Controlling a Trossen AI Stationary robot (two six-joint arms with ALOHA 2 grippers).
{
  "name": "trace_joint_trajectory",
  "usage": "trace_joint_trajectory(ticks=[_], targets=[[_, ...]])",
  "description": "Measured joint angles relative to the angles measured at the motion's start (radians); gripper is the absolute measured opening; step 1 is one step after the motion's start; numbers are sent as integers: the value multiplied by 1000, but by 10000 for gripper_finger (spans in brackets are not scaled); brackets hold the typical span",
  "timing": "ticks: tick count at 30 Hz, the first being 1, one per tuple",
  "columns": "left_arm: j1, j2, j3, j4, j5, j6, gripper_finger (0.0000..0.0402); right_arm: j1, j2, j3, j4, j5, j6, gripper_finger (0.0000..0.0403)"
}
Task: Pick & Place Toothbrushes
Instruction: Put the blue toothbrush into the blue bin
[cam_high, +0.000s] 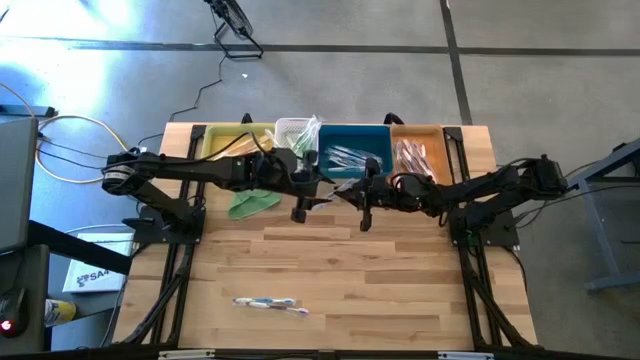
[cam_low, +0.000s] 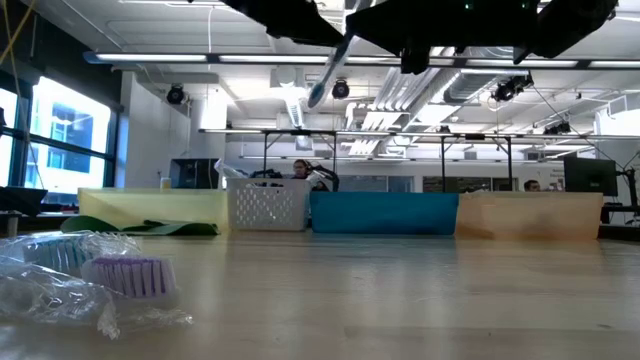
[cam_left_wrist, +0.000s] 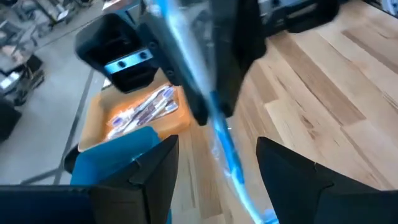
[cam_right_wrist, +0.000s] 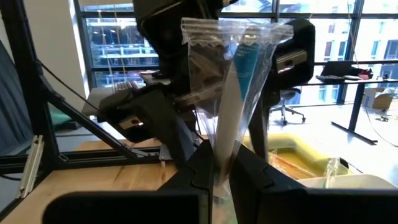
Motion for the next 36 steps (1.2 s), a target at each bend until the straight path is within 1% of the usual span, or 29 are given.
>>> trace_joint_trajectory(ticks=[3, 6, 8, 10, 14, 19, 22, 24, 27, 30, 33, 36], targets=[[-12, -1, 0, -8, 8, 47, 210, 0, 0, 0, 0, 4, 0, 20], [-19, -35, -20, -34, 4, 81, 210, 0, 0, 0, -4, 39, 0, 20], [-18, -75, -62, 17, -18, 88, 210, 0, 0, 0, -15, 56, 0, 20], [-17, -126, -131, 60, -37, 88, 210, 0, 0, 0, -26, 81, 0, 20], [-17, -250, -298, 187, -40, 81, 210, -8, -13, 0, -55, 114, -10, 20], [-17, -397, -512, 394, -33, 69, 210, -31, -38, 0, -97, 201, -53, 20], [-17, -478, -605, 425, -31, 65, 210, -54, -45, 27, -179, 263, -81, 20], [-17, -517, -650, 422, -29, 41, 210, -69, -45, 53, -269, 322, -102, 20], [-19, -553, -689, 423, -16, -9, 210, -93, -40, 104, -399, 393, -133, 20], [-20, -572, -705, 426, -12, -53, 210, -129, -39, 136, -468, 454, -176, 20], [-20, -575, -706, 433, 16, -79, 210, -176, -39, 139, -495, 472, -209, 20], [-20, -575, -706, 440, 37, -80, 210, -236, -38, 139, -571, 470, -190, 20]])
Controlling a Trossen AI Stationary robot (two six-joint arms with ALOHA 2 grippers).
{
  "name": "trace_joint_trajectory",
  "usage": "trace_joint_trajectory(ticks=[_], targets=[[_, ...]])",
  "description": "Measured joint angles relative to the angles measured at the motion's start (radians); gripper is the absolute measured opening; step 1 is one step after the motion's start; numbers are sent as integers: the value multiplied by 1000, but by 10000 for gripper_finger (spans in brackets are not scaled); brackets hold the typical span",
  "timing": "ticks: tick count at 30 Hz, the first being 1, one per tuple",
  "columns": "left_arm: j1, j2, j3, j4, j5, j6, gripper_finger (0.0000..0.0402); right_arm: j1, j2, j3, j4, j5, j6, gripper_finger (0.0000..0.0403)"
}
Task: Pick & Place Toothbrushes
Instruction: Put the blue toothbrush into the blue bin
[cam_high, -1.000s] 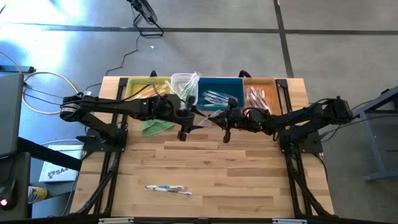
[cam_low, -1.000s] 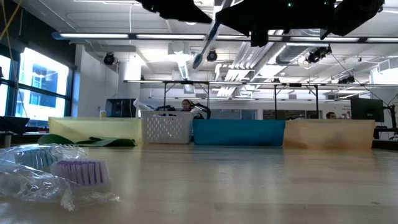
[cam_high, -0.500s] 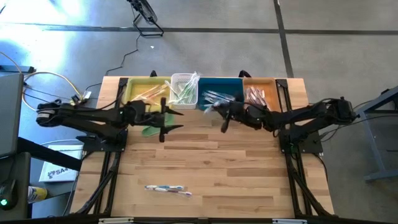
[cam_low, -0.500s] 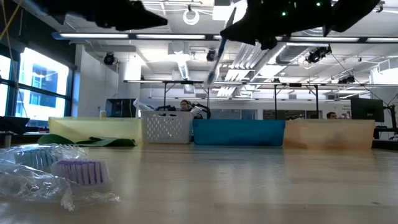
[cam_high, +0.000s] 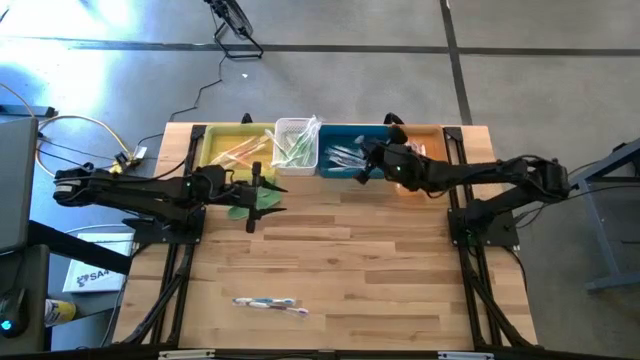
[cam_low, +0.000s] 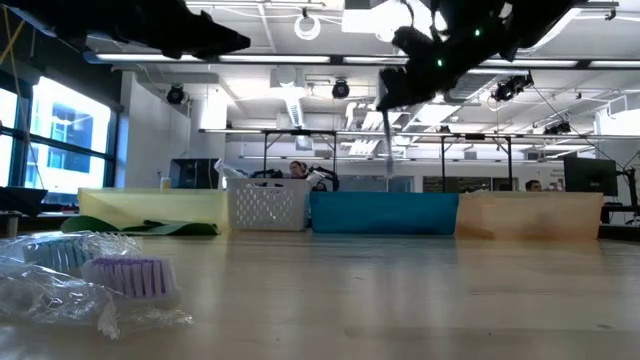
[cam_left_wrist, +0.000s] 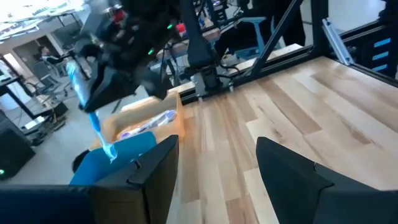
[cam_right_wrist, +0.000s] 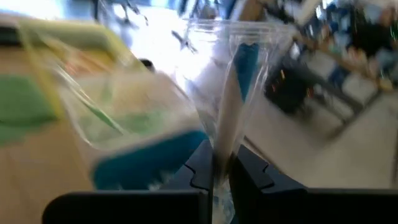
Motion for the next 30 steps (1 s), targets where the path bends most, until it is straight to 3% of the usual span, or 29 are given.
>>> trace_joint_trajectory(ticks=[5, 12, 30], targets=[[0, 0, 0, -1, 8, 2, 210, -86, 1, 0, -154, -1, 97, 20], [0, 0, 0, -1, 8, 2, 210, -148, 1, 0, -230, -35, 121, 20], [0, 1, 0, -2, 9, -5, 210, -153, 117, -1, -281, -79, 143, 29]])
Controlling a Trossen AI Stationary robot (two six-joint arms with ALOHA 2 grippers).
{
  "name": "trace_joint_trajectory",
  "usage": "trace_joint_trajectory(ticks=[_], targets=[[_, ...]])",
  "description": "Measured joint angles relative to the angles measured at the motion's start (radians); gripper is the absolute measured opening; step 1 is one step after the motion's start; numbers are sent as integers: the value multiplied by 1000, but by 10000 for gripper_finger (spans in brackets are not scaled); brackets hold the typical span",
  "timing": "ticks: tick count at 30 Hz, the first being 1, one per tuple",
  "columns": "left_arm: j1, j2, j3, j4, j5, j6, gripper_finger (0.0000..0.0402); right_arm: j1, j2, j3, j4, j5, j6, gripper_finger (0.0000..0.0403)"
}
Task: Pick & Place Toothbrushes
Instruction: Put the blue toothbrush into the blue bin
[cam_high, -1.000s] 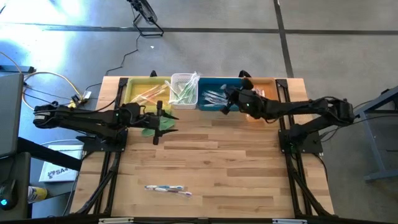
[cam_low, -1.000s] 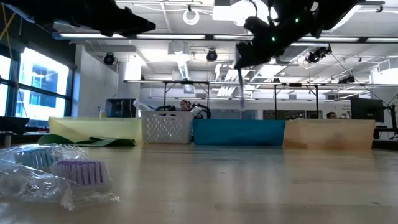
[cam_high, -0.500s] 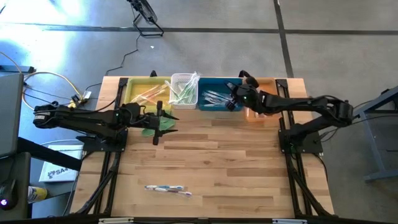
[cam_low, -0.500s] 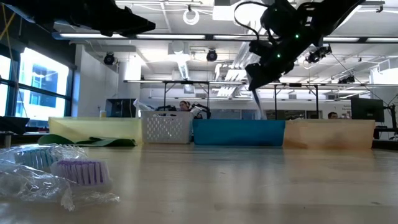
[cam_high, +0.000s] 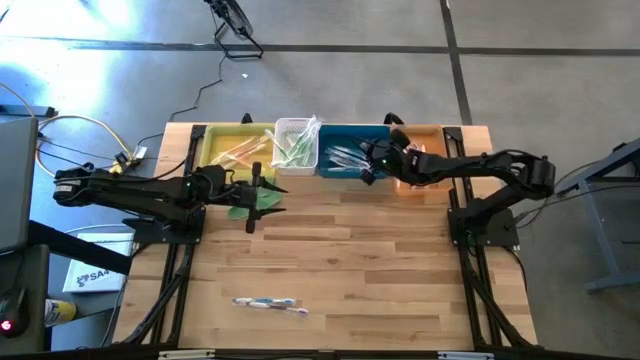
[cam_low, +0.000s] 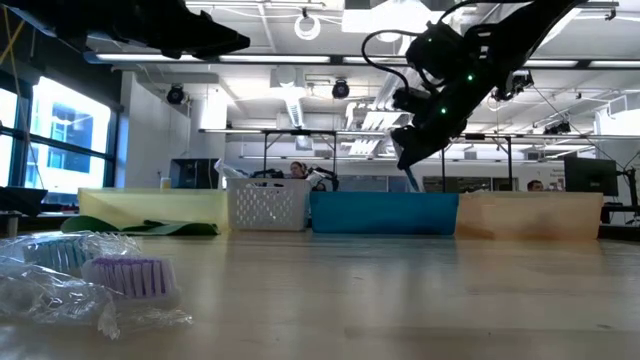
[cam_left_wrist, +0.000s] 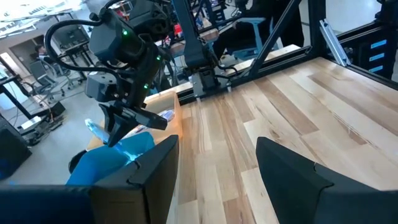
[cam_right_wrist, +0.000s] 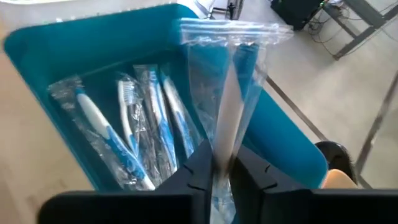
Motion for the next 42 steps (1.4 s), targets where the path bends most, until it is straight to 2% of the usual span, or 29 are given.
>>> trace_joint_trajectory(ticks=[8, 12, 15, 20, 26, 42], targets=[[0, 0, 0, 0, 0, 0, 210, 5, 0, 0, 21, -4, -4, 175], [0, 0, 0, 0, 0, 0, 210, 16, -17, 0, 74, -4, -57, 214], [0, 0, 0, 0, 0, 0, 210, 42, -41, 7, 131, -5, -111, 215], [0, 0, 0, 0, 0, 0, 210, 65, -79, 26, 123, -47, -144, 202], [0, 0, 0, 0, 3, 0, 210, 43, -79, 24, 71, -16, -110, 201], [0, 0, 0, -2, 5, -11, 210, -31, -91, 24, 166, 3, -219, 201]])
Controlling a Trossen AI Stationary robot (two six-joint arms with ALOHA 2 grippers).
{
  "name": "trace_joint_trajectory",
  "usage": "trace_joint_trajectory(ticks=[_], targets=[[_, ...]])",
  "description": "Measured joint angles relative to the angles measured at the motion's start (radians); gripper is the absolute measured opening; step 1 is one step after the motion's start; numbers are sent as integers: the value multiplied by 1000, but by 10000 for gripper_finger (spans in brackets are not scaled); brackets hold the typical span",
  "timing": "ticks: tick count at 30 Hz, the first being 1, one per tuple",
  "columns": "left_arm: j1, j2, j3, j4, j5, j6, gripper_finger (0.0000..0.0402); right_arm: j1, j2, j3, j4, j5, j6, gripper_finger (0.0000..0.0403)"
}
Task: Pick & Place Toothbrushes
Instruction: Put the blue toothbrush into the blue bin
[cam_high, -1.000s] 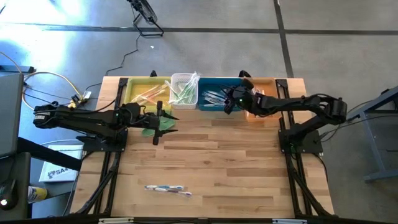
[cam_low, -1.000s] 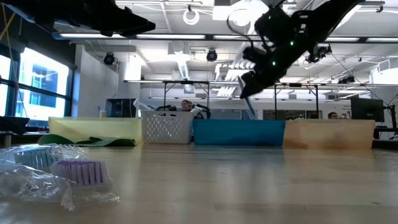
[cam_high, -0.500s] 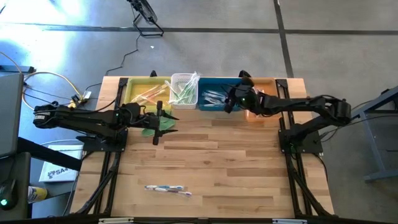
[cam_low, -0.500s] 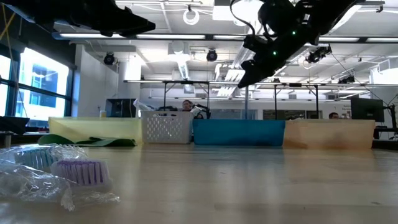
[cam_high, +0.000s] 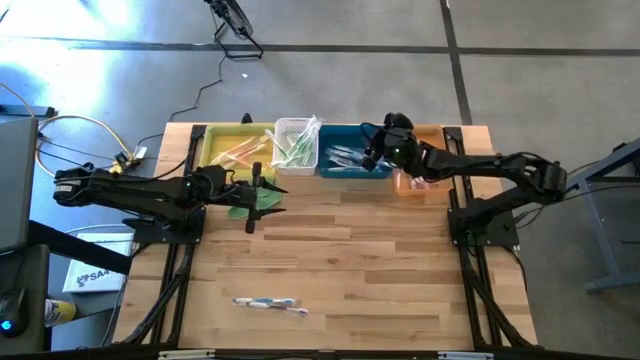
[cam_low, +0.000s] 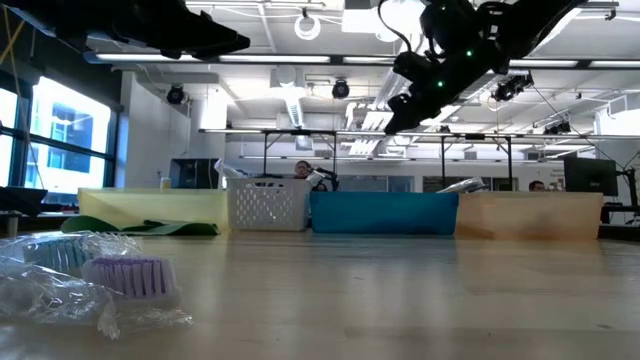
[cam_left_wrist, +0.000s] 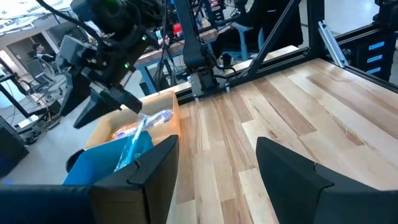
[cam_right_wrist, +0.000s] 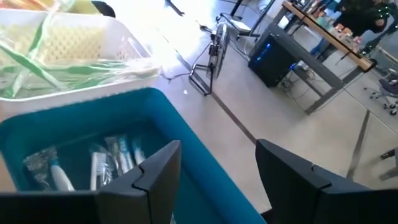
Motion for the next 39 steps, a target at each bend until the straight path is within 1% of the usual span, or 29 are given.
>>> trace_joint_trajectory(ticks=[4, 7, 9, 11, 13, 18, 19, 24, 29, 32, 34, 38, 39], targets=[[0, 0, 0, -20, 0, -12, 210, 5, -47, 0, -78, -2, 1, 201], [0, 0, 0, -29, 0, -15, 210, 12, -107, 0, -214, -12, 7, 197], [0, 0, 0, -29, 0, -15, 210, 18, -152, 0, -329, -28, 30, 184], [0, 0, 0, -27, 0, -11, 210, 18, -199, 0, -437, -53, 78, 161], [0, 0, 0, -20, -1, 2, 210, 18, -247, 0, -522, -95, 137, 129], [0, 0, 0, -14, -1, 12, 210, 18, -327, 0, -699, -213, 251, 29], [0, 0, 0, -14, -1, 12, 210, 18, -335, 0, -730, -230, 266, 15], [0, 0, 0, -15, -1, 12, 210, 18, -325, -4, -859, -360, 317, 3], [0, 0, 0, -15, -1, 12, 210, 18, -265, -37, -881, -401, 331, 2], [0, 0, 0, -17, -1, 12, 210, 18, -214, -50, -884, -383, 331, 2], [0, 0, 0, -19, -1, 12, 210, 18, -170, -53, -872, -344, 331, 2], [0, 0, 0, -22, -1, 12, 210, 18, -89, -55, -842, -197, 330, 2], [0, 0, 0, -22, -1, 12, 210, 18, -72, -55, -825, -174, 328, 2]])
